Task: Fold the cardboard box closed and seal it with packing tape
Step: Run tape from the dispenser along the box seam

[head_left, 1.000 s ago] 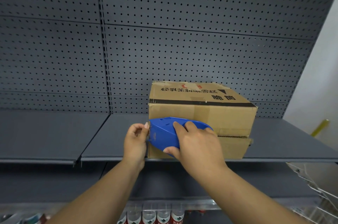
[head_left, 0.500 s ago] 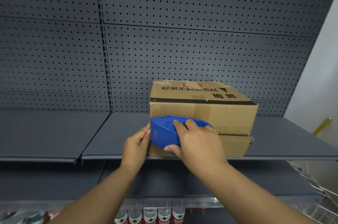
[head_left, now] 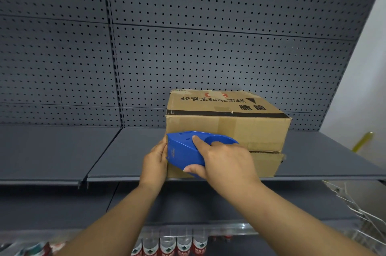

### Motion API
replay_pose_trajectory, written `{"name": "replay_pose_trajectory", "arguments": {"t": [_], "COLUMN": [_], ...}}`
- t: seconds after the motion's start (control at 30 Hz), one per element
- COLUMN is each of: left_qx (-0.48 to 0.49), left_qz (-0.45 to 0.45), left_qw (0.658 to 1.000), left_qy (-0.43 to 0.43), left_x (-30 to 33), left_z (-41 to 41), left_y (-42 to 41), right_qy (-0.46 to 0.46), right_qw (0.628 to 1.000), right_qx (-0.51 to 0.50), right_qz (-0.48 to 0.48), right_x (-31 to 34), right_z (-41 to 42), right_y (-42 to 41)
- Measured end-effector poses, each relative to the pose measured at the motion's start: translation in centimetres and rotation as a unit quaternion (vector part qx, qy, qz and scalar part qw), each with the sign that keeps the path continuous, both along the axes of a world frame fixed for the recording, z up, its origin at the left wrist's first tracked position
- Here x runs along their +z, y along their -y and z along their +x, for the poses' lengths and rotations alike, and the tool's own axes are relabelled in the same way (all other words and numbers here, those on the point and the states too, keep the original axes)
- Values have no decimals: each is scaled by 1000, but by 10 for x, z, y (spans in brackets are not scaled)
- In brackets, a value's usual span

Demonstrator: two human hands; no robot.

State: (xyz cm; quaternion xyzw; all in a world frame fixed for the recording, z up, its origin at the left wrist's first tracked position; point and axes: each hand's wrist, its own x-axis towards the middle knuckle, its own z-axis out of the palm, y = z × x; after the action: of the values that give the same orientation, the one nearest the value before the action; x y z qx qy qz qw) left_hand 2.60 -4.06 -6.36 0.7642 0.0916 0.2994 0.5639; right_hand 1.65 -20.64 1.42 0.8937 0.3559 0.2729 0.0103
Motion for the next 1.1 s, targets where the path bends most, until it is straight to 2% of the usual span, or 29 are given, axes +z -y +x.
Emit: {"name": "replay_pose_trajectory", "arguments": {"t": [0.3,0.4,0.6,0.7,0.77,0.9,0.97,1.03,1.1], "left_qx": [66,79,95,96,98,96,91,93,94], "left_qz": [41,68,64,71,71,82,81,76,69], "left_qw": [997,994,993,993,993,992,992,993,993], "left_qy": [7,16,19,16,11,12,10,6,7], "left_x": [-9,-8,-14,-14,-15,-17,-17,-17,-17], "left_z": [7,8,12,13,14,13,13,13,13], "left_y": [4,9,12,13,12,12,11,12,12], "right_qy": [-25,-9,-16,27,45,29,-24,-78,-99], "right_qw": [998,999,998,997,997,998,998,995,993], "right_qx": [25,19,33,7,30,30,58,57,69], "right_qz": [-56,-48,-52,-74,-55,-51,-15,-21,-7], "right_x": [11,8,14,11,3,1,1,8,12], "right_z": [5,10,10,14,17,10,12,14,18], "right_y": [7,13,23,31,31,30,35,39,45]}}
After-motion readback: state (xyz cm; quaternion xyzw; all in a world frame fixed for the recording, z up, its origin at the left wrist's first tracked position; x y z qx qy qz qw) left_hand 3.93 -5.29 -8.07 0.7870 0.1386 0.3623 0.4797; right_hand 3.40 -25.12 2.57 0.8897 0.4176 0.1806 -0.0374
